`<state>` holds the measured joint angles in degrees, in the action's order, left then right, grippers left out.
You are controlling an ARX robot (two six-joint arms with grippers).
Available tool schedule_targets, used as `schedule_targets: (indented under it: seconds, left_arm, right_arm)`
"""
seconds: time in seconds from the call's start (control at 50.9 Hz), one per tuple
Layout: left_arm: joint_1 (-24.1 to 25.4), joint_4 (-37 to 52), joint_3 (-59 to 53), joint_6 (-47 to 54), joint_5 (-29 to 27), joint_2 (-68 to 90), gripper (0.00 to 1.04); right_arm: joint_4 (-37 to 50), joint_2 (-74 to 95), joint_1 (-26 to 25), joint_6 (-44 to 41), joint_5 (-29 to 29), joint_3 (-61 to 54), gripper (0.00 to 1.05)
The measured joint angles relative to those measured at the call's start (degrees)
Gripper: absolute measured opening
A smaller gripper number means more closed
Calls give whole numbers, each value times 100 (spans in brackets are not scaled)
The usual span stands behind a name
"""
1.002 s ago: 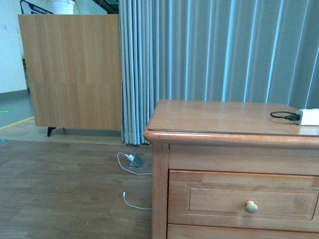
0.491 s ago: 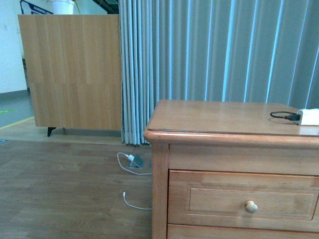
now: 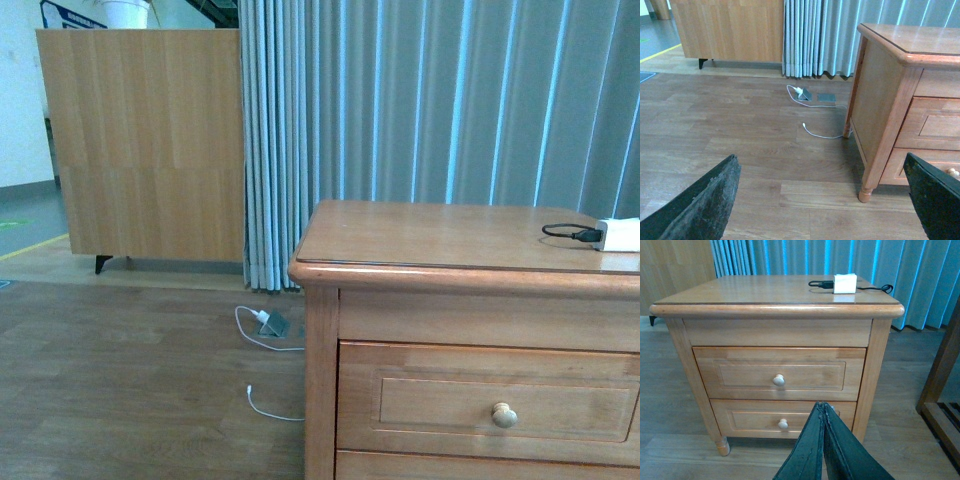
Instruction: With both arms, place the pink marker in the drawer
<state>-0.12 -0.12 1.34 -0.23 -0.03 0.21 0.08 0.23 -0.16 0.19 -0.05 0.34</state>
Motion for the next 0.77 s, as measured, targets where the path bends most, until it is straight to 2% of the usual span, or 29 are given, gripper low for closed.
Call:
schedule_targets:
  seconds: [0.157, 0.688, 0.727, 0.766]
  left_arm:
    - [0, 0, 0, 0, 0, 0, 99]
    - [0, 0, 0, 0, 0, 0, 99]
    - [0, 0, 0, 0, 2, 0, 99]
    - [0, 0, 0, 0, 2, 0, 99]
  right_arm:
    - [-4, 0, 0, -11, 2, 0, 2]
    - [-4, 0, 0, -9, 2, 0, 95]
    - [-4, 0, 0, -2, 0, 0, 98]
    - [-4, 0, 0, -4, 0, 0, 96]
